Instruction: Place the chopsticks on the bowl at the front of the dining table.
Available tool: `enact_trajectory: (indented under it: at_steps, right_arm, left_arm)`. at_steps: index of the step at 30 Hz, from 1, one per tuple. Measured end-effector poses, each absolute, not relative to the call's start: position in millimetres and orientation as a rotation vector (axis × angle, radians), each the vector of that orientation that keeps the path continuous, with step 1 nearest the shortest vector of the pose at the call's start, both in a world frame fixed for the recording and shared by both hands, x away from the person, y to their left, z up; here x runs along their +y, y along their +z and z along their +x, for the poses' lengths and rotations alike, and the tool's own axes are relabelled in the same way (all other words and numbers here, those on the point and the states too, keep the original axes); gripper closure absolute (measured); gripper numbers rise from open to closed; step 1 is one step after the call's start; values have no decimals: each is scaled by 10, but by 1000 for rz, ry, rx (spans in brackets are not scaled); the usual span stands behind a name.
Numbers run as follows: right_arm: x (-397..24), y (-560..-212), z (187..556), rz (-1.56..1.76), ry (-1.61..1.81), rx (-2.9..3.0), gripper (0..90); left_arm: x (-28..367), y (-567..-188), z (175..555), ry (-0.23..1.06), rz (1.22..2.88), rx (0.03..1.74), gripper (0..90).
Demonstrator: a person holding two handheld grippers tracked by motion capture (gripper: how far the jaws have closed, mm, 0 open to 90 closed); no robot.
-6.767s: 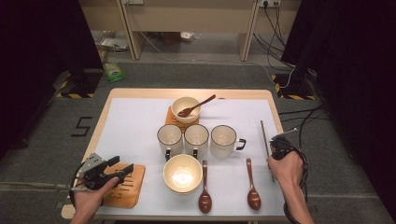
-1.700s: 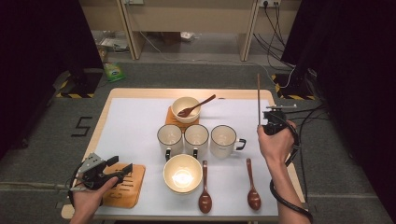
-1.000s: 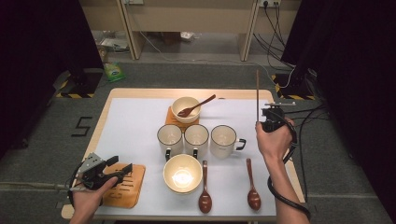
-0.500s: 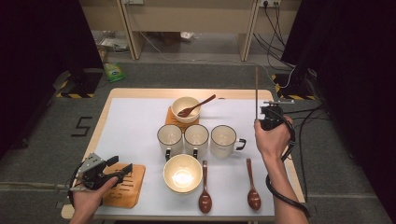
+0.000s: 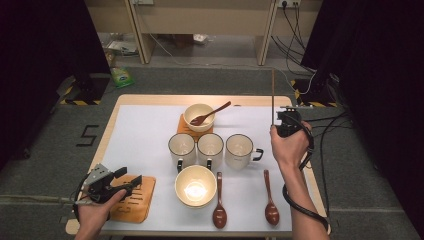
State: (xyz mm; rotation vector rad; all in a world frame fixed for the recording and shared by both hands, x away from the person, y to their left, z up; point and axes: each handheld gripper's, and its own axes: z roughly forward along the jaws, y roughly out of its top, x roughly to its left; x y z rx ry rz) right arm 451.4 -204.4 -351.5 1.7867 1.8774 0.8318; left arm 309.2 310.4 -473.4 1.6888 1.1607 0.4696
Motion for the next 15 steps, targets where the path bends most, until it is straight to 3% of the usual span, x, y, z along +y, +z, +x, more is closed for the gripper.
enact_trajectory:
  at_steps: [15]
  right_arm:
    - [-1986,-3505,4563,1774,843,1882,864]
  left_arm:
    - [3112,-4732,3091,471,1686,1162,256]
